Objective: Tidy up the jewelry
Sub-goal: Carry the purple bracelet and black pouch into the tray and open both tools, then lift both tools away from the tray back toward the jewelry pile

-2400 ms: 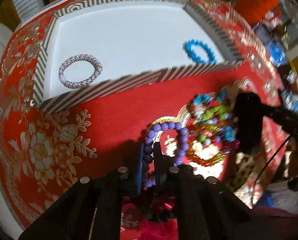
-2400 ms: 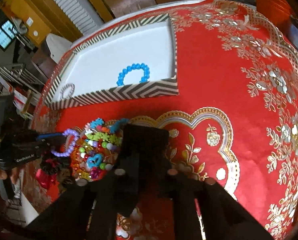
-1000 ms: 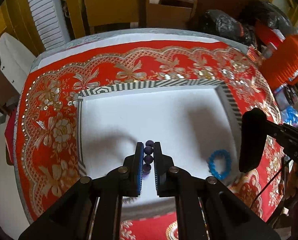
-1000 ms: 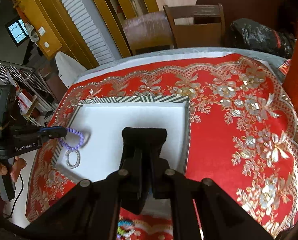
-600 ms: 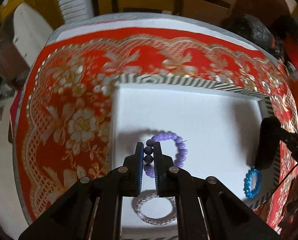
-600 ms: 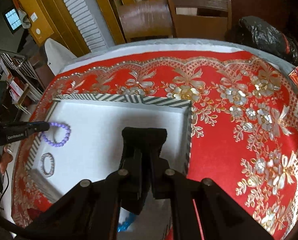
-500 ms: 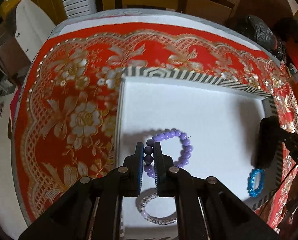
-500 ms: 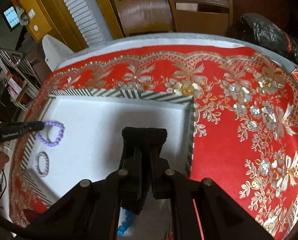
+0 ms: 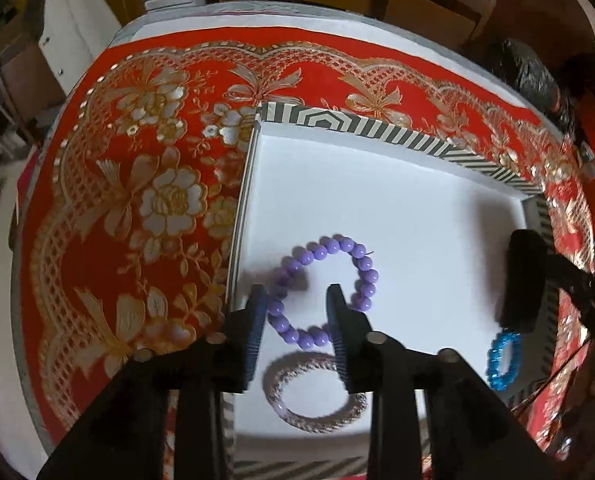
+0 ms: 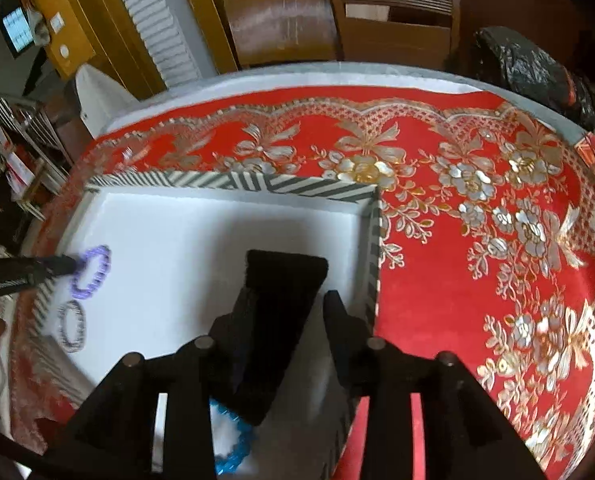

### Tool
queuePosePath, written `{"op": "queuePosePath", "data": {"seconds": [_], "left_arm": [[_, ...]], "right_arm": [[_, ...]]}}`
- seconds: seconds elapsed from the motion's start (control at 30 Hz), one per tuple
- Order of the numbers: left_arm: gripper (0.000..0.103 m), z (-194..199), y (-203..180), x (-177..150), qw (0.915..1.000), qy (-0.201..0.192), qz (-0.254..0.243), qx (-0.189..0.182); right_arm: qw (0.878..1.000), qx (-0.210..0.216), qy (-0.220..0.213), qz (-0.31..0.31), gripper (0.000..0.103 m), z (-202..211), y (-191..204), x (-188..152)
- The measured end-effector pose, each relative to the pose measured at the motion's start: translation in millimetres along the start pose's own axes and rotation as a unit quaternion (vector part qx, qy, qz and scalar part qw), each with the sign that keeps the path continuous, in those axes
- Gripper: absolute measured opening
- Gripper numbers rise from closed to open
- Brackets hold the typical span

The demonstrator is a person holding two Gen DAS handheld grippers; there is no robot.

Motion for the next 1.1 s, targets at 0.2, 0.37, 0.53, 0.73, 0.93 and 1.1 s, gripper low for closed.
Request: {"op": "queuePosePath", "data": {"seconds": [0.2,0.37,0.53,0.73,0.93,1.1], "left_arm": [[0.020,22,1,-17,0.9994,-0.023,0.004,0.025],[0.020,42,-3,-28,0.9974,-0.051,-0.012,0.049],[0.020,62,-11,-38,0.9951,-0.078,-0.020,0.058],[0.020,83,-21,-57,0.9916,-0.100,-0.042,0.071],[0.020,93,-27,-79,0.9902,-0.111,-0.046,0.072],[0.020,98,-29,-92,0.9899,-0.113,-0.045,0.072]], "right_arm": [[1.000,0.009,-0.024,0.007,0.048,40,10,-15],[0.999,0.008,-0.040,-0.005,0.051,66,14,-32],[0.999,-0.002,-0.042,-0.015,0.052,77,13,-45],[0.999,-0.008,-0.050,-0.017,0.056,94,19,-60],[0.999,-0.004,-0.051,-0.015,0.058,106,31,-74],[0.999,-0.004,-0.053,-0.009,0.058,115,41,-81]]}}
Point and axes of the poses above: each gripper's, at about its wrist camera, not at the fingertips, and z roughly against the way its jaws point, y to its left, x to its top, the point moved 8 cm from there along -z, roughly the way its jaws point, and after that the axes turned 1 degree about y, right-handed, at the moved point
